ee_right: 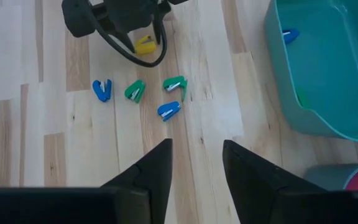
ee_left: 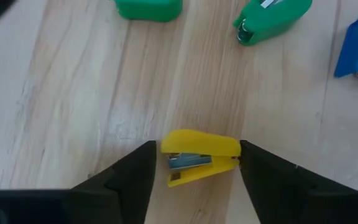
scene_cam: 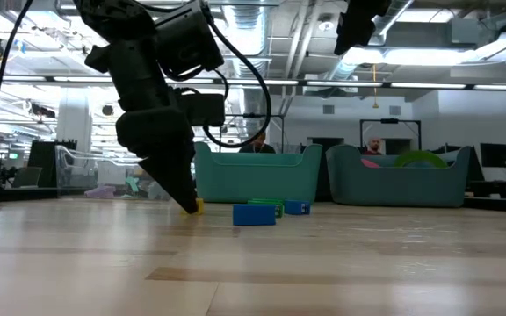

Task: Pick and place Stapler, Stapler remover, tape
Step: Put the yellow stapler into the green bin

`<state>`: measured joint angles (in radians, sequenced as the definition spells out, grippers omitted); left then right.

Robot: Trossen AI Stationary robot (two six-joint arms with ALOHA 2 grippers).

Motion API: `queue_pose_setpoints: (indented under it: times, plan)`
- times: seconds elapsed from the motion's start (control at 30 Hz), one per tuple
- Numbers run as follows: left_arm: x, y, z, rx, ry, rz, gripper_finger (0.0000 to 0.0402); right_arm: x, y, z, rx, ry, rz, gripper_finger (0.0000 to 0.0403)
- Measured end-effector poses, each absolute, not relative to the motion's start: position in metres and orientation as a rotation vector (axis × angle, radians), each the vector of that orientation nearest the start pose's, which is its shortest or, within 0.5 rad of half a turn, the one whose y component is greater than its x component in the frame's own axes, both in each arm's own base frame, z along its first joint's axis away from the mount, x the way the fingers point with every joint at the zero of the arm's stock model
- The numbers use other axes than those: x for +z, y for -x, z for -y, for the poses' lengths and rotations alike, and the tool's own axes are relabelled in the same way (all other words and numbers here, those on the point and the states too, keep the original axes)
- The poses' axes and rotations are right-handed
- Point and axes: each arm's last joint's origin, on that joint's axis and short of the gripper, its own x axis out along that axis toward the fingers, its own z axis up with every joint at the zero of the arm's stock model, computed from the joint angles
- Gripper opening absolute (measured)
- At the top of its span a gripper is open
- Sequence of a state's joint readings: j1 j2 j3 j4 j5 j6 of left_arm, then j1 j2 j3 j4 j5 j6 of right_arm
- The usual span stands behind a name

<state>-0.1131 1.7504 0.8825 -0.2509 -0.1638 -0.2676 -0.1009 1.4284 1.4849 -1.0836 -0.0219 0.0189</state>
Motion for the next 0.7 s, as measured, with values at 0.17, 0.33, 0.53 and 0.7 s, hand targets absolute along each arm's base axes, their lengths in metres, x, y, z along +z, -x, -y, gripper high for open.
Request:
queue_pose_setpoints:
  times: [0.17,0.33,0.53,0.7]
  plan:
    - [0.129,-0.313,0.031,0.192,0.086,-1.084,0.0192,0.356,-0.272,0.027,-0.081,-0.080,-1.024,0.0132]
    - [0.129,-0.313,0.031,0.191,0.088,-1.079,0.0183,0.356,-0.272,0.027,-0.081,-0.080,-1.024,0.0132]
    - [0.132,-0.313,0.030,0.191,0.090,-1.066,0.0190,0.356,-0.273,0.027,-0.081,-0.080,-1.024,0.0132]
    - [0.150,-0.313,0.026,0.201,0.096,-0.994,0.0189,0.356,-0.273,0.027,-0.081,-0.079,-1.020,0.0132]
